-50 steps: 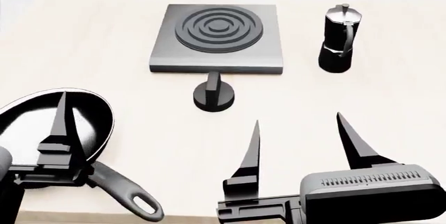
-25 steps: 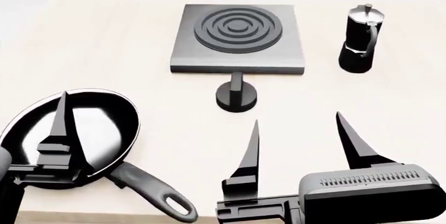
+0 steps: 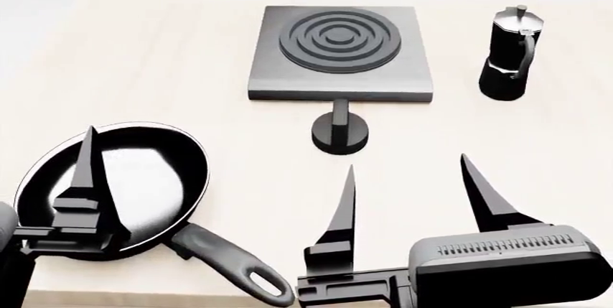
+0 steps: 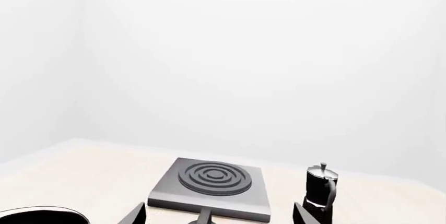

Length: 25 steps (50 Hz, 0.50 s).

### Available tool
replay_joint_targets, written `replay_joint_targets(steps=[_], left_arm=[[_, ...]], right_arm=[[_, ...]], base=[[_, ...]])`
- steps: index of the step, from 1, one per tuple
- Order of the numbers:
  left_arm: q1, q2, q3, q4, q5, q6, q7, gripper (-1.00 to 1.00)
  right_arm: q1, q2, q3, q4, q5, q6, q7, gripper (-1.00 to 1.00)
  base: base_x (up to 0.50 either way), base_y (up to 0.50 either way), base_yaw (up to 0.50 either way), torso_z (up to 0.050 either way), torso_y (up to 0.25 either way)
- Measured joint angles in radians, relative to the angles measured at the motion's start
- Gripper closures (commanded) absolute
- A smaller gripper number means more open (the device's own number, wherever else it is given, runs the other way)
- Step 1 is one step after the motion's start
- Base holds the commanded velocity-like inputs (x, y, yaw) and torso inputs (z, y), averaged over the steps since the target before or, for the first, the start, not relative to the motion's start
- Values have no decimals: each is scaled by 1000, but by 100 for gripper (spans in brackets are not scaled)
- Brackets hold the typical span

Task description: Turn on the stove.

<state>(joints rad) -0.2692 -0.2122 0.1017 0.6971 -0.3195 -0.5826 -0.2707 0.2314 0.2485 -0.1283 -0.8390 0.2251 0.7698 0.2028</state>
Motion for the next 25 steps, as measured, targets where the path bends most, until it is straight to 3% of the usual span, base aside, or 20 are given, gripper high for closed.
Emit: replay_joint_targets(steps=[25], left_arm=[[-2, -11, 10, -3, -10, 6, -14, -100]], right_arm=[[-3, 4, 8, 7, 27, -19, 1, -100]], base=[[205, 0, 0, 0, 0]])
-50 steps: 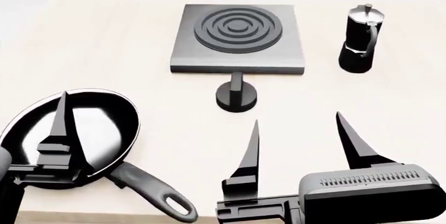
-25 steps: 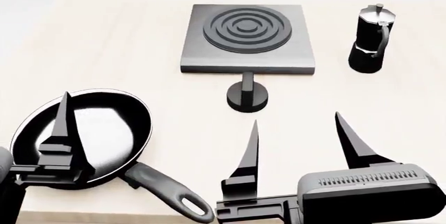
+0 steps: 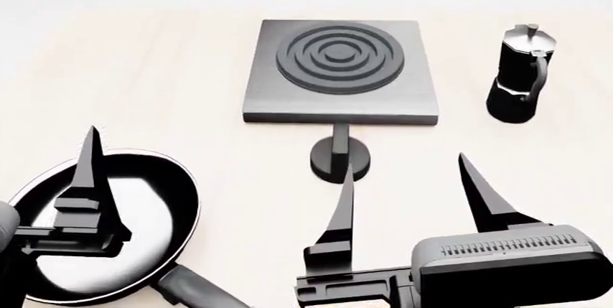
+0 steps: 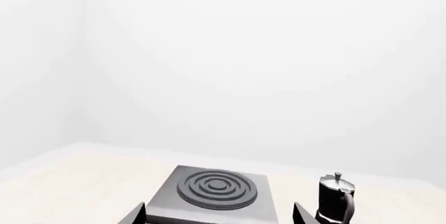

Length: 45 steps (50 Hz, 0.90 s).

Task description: Turn on the stove.

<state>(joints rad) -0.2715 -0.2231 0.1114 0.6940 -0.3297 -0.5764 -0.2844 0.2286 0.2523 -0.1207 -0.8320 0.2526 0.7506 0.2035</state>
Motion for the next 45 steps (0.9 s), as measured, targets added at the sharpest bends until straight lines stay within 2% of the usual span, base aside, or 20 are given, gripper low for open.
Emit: replay_joint_targets(steps=[45], left_arm=[[-2, -20, 10, 1, -22, 7, -23, -100]], right_arm=[[3, 15, -12, -2, 16, -1, 27, -100]], base=[[243, 0, 0, 0, 0]])
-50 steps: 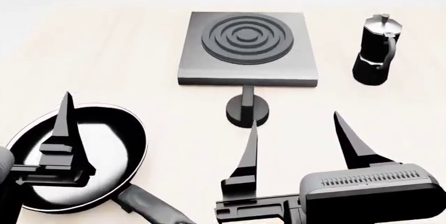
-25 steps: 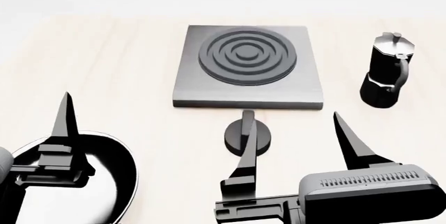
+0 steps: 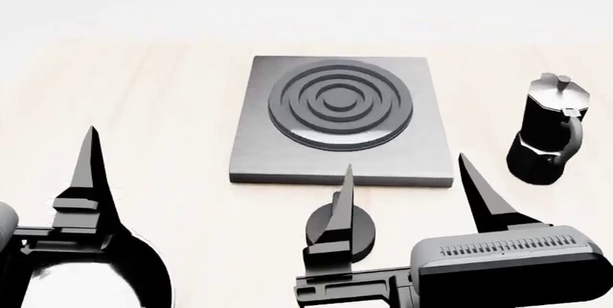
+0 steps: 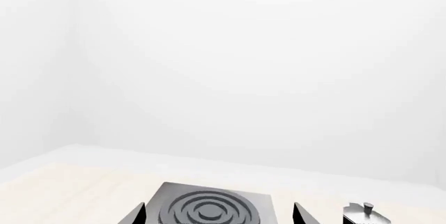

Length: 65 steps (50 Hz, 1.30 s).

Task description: Turn on the stove.

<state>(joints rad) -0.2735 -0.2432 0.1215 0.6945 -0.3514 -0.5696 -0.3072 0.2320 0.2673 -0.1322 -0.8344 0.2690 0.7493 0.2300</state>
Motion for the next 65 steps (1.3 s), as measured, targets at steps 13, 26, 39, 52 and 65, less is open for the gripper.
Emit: replay_joint_targets(steps=[13, 26, 39, 52, 65], left_arm=[[0, -5, 5, -6, -3, 7, -4, -100], [0, -10, 8, -6, -8, 11, -10, -100], [-1, -14, 10, -6, -14, 12, -17, -100], [-3, -19, 11, -1, -24, 9, -25, -100], [-6, -22, 6, -4, -35, 10, -30, -100]], right_arm=[[0, 5, -3, 2, 4, -3, 6, -100], [0, 10, -6, 2, 10, -5, 11, -100], [0, 12, -10, 19, 18, -10, 13, -100], [5, 2, -15, 50, 50, 19, 10, -100], [27, -11, -14, 79, 90, 90, 21, -100]], base=[[242, 0, 0, 0, 1], [242, 0, 0, 0, 0], [70, 0, 0, 0, 0], [0, 0, 0, 0, 0], [0, 0, 0, 0, 0]])
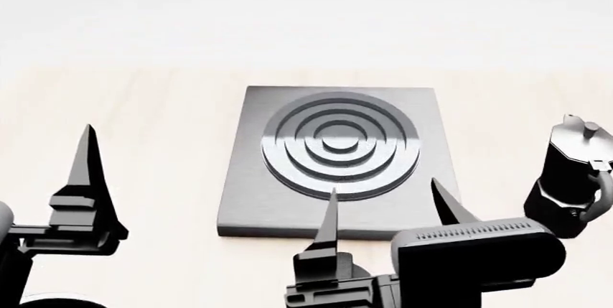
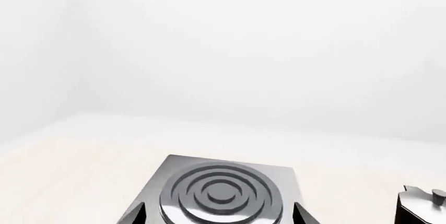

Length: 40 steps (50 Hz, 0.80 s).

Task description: Turn on the stove.

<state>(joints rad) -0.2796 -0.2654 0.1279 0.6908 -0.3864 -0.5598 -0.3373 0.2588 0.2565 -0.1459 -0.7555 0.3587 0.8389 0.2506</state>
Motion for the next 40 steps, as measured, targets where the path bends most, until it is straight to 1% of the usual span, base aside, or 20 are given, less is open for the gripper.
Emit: replay_joint_targets(steps=[14, 28, 40], left_arm=[[-1, -5, -3, -5, -7, 6, -6, -100], [-3, -9, -3, -10, -11, 11, -12, -100], [-1, -14, 1, -10, -13, 15, -17, -100]], right_arm=[[14, -11, -8, 50, 29, 59, 9, -100], [25, -22, -30, 127, 42, 82, 9, -100], [27, -42, -21, 193, 65, 116, 20, -100]], base=[[0, 0, 0, 0, 0], [0, 0, 0, 0, 0], [0, 0, 0, 0, 0]])
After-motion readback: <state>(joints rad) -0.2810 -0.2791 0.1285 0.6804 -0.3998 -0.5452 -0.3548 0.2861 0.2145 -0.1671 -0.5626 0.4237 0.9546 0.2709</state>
